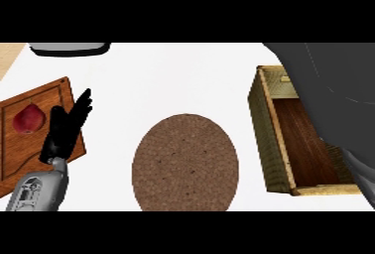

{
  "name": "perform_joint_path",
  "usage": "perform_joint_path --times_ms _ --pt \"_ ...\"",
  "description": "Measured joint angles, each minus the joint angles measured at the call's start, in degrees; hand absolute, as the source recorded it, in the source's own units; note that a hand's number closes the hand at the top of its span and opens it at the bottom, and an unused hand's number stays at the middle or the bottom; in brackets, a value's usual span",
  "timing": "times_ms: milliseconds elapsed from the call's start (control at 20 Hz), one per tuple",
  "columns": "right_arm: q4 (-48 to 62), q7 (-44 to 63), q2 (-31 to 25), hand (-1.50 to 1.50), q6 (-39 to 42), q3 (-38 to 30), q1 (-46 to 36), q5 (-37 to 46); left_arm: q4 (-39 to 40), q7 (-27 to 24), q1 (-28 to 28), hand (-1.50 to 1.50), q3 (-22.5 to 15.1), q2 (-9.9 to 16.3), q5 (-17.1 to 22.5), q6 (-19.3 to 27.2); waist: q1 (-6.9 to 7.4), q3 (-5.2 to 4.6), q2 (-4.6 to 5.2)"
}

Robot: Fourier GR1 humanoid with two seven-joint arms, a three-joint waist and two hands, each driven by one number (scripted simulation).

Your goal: Pick the croissant from the placemat and place it in the basket

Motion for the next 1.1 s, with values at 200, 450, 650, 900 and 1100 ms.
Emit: perform_joint_path --times_ms 200,450,650,900,1100 --pt "1.3 -2.4 -5.2 1.50 4.7 -1.4 2.1 -0.5 -1.6 -0.1 1.4 0.00 0.3 0.3 0.3 -0.1 -0.29 0.09 -0.14" --pt "-2.6 -5.0 -10.7 1.50 9.8 -3.1 7.0 -1.7 -2.4 -0.5 2.5 0.00 0.5 0.3 0.4 -0.2 -0.66 0.14 -0.10" --pt "-7.7 -7.8 -14.8 1.50 13.7 -6.0 12.5 -4.1 -3.0 0.4 2.0 0.00 0.3 0.2 0.5 -0.3 -0.40 0.15 0.15" --pt "-14.5 -9.6 -17.6 1.50 17.1 -9.6 20.0 -6.8 -2.6 0.2 1.5 0.00 -0.3 -0.7 -0.5 0.7 -0.05 0.12 0.37" --pt "-19.6 -10.6 -18.4 1.50 19.3 -10.9 26.6 -7.9 -2.1 0.2 0.9 0.00 -0.3 -1.0 -0.4 0.5 0.19 0.11 0.49"
